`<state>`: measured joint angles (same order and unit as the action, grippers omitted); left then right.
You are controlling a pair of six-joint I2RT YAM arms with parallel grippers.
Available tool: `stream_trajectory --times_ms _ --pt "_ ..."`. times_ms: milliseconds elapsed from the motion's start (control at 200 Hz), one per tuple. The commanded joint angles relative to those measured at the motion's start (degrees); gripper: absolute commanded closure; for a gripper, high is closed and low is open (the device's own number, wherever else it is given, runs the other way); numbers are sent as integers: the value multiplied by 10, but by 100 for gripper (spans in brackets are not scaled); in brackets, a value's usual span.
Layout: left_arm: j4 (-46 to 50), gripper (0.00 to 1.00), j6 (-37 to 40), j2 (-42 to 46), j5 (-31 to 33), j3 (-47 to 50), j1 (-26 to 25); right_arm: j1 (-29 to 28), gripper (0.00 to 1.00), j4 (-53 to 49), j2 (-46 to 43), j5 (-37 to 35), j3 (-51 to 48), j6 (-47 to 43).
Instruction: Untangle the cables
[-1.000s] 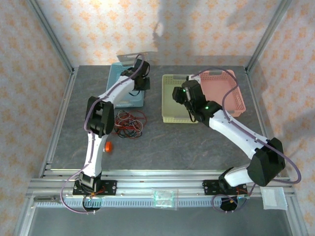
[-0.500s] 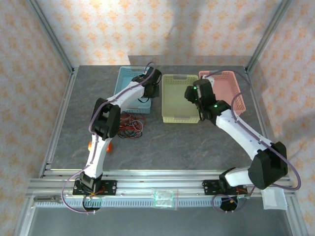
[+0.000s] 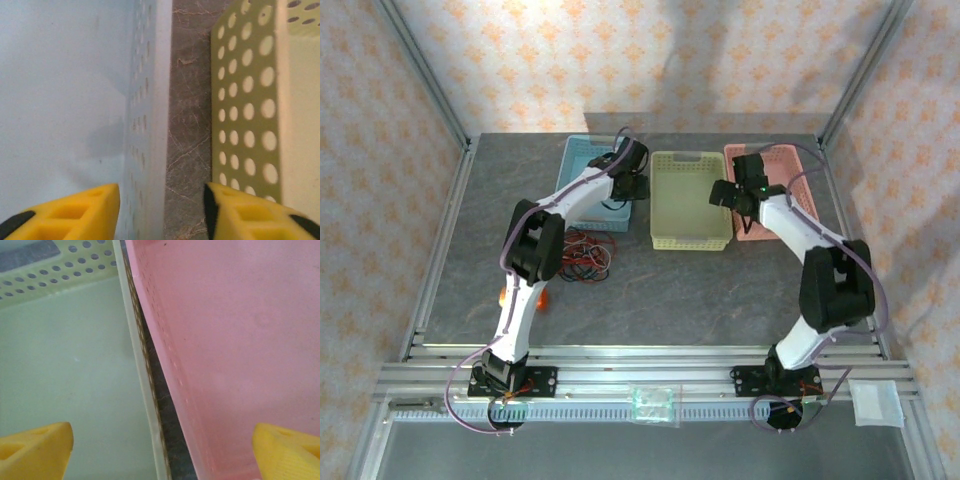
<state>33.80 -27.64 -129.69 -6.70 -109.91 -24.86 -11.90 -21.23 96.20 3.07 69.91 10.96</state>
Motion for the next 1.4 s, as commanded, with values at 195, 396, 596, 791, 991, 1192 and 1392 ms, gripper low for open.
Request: stream_trajectory --times_ms 195,396,596,791,991,1192,1392 --pt "-94 37 6 98 -93 93 42 7 16 -35 103 19 100 -71" --pt "-138 38 1 114 -148 141 73 7 35 -53 147 22 139 -82" --pt "-155 40 15 101 -193 142 80 7 64 -45 181 49 174 -87" --pt "-174 41 12 80 -219 121 81 7 70 -45 231 73 238 -90" --pt "-179 40 0 40 -238 76 82 7 76 -65 294 82 332 -69" --pt "-182 40 -9 5 -262 34 83 0 82 -85 347 112 411 -66" --pt "-181 49 -16 -33 -272 -21 83 -2 88 -100 394 101 489 -70"
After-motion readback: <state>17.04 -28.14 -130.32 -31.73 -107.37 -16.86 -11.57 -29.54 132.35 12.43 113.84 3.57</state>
